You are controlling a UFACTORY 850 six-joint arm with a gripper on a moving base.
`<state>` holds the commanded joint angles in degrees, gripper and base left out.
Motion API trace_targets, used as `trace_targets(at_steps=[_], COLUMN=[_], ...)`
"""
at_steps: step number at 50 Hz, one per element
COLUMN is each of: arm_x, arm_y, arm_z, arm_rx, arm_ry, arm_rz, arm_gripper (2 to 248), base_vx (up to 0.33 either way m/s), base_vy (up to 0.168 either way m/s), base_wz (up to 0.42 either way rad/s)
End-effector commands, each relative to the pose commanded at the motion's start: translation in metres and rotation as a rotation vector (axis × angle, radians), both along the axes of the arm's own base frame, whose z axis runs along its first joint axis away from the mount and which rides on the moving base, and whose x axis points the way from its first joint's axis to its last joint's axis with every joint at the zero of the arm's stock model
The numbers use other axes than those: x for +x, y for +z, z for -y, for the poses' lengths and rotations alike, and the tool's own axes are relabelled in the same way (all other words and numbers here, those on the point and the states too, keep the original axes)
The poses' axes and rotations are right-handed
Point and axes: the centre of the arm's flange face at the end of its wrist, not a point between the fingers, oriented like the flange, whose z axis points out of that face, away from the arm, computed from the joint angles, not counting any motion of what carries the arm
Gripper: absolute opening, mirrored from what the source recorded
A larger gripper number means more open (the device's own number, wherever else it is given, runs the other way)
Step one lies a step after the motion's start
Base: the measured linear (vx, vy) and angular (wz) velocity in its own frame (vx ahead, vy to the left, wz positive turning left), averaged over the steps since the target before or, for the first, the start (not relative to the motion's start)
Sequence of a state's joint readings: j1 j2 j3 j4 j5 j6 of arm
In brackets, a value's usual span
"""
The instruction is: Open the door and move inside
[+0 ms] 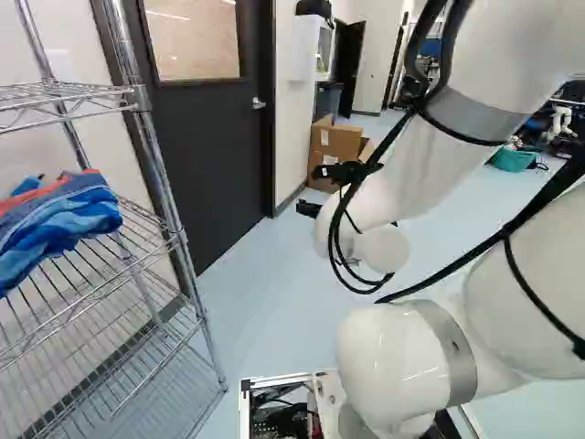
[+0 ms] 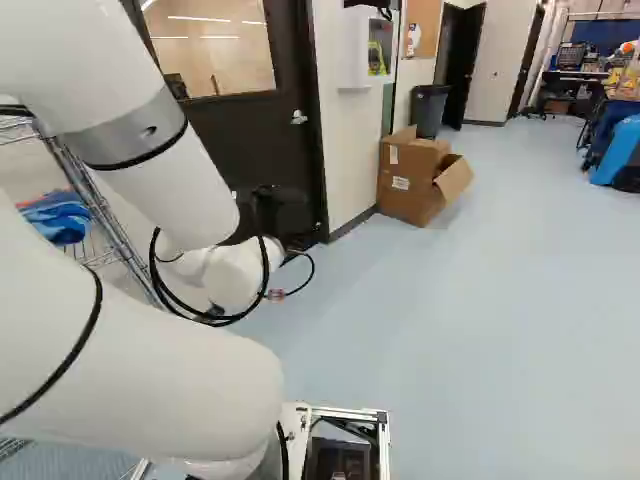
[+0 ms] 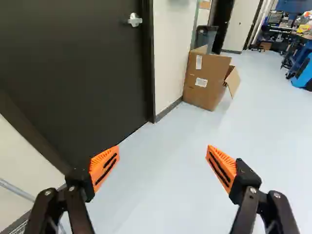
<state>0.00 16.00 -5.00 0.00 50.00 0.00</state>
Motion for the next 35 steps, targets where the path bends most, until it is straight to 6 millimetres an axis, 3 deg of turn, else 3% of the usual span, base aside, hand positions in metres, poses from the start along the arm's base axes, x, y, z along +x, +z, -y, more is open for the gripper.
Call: trace_targets(at_steps=[35], arm_x=[0.0], arm_y=[0.0], arm_z=[0.0], arm_rx=[0.0], arm_ry=[0.0], arm_rz=[0.0], arm_gripper=[247], base_vx=[0.012], base_vy=[0.0], base_wz=[-0.001])
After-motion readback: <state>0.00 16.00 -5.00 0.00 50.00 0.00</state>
